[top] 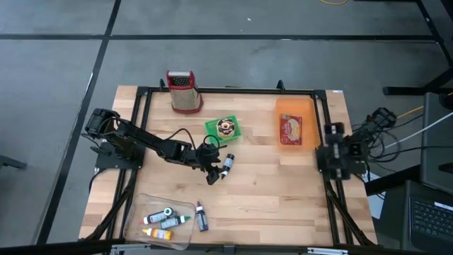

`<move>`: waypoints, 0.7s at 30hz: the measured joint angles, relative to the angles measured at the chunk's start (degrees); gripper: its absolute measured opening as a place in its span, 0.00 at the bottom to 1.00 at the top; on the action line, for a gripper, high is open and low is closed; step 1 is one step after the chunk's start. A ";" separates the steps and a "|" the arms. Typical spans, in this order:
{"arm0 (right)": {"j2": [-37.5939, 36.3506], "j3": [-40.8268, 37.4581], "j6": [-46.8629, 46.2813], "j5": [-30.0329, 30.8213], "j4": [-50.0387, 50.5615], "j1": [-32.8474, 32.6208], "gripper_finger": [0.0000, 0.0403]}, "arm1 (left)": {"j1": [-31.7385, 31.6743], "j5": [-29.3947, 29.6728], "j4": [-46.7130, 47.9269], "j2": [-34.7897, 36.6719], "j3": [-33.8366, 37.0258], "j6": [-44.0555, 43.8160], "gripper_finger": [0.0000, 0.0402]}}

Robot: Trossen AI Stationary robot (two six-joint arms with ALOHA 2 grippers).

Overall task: Pick & Place Food Item
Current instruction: Put the black food coloring bottle into the transparent bin

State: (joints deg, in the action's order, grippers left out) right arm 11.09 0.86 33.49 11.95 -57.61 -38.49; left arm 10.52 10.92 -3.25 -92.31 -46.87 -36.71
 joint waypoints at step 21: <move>-11.12 0.04 -11.87 26.24 23.37 -12.02 0.53 | 1.55 0.28 0.06 0.00 0.00 1.04 0.55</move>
State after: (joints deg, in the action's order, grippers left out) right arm -0.03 0.91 21.62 38.20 -34.25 -50.51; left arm 12.08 11.20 -3.18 -92.31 -46.87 -35.67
